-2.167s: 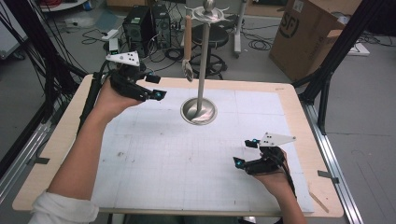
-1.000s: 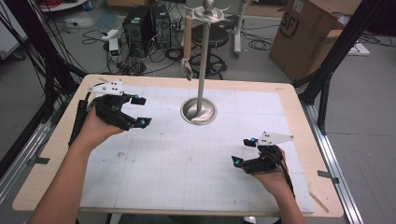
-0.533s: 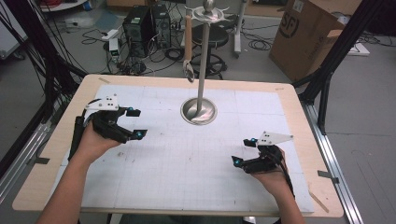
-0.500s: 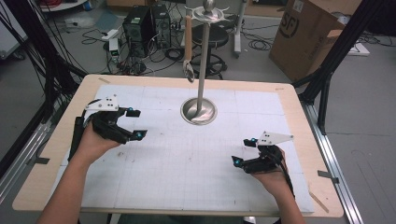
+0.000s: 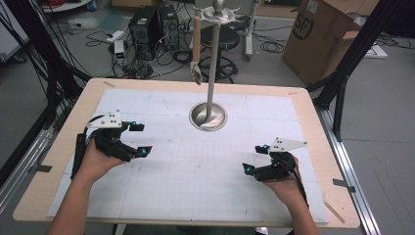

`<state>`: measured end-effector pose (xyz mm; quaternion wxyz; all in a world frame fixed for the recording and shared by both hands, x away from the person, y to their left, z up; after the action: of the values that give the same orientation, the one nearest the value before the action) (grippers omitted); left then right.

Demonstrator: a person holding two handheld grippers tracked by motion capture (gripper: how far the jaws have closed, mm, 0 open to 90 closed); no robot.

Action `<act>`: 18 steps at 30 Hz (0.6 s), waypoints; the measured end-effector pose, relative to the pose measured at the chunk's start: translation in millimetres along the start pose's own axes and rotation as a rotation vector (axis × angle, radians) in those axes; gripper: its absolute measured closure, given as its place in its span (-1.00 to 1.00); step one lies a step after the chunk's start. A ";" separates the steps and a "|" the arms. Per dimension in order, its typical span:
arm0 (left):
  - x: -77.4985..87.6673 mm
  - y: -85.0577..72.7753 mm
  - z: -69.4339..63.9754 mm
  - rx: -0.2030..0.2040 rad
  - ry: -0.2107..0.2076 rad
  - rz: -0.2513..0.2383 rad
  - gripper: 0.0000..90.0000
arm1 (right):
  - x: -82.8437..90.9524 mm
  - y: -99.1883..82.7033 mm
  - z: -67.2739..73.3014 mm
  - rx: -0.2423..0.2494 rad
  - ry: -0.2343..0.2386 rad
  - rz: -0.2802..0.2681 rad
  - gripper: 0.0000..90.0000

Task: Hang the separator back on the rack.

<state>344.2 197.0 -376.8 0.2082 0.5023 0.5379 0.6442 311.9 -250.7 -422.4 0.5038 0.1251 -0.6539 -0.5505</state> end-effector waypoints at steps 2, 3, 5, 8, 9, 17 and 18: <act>2.6 -2.5 1.0 0.014 -0.011 -0.017 -0.80 | -0.8 -0.2 0.3 0.007 0.000 0.005 -0.67; 2.9 -3.9 1.1 0.021 -0.008 -0.019 -0.80 | -1.0 -0.2 0.5 0.008 0.001 0.007 -0.67; 2.0 -6.1 0.9 0.022 0.006 -0.009 -0.81 | -0.6 0.2 0.2 0.011 0.000 0.004 -0.67; 0.0 -7.6 -0.1 0.030 0.001 -0.013 -0.84 | 0.8 1.3 -0.3 0.012 -0.001 -0.005 -0.67; -0.7 -7.6 0.1 0.030 0.001 -0.014 -0.84 | 1.1 1.4 -0.4 0.009 0.000 -0.008 -0.67; -1.9 -8.6 -4.0 0.027 0.019 -0.006 -0.96 | 0.6 0.8 -1.5 0.005 0.005 -0.015 -0.67; -1.3 -8.6 -4.3 0.030 0.012 -0.010 -0.96 | -0.1 1.1 -1.4 0.002 0.007 -0.013 -0.67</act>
<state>338.7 196.7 -384.8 0.2005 0.4987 0.5513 0.6381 313.5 -251.0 -421.7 0.5021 0.1317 -0.6519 -0.5527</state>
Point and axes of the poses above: each handheld gripper's, and its own axes: x roughly backward along the jaws, y roughly out of its top, z roughly to its left, the point moved 3 cm from there along -x, roughly forward along the jaws, and after that the axes turned 2 degrees about y, right-handed, at the moved point
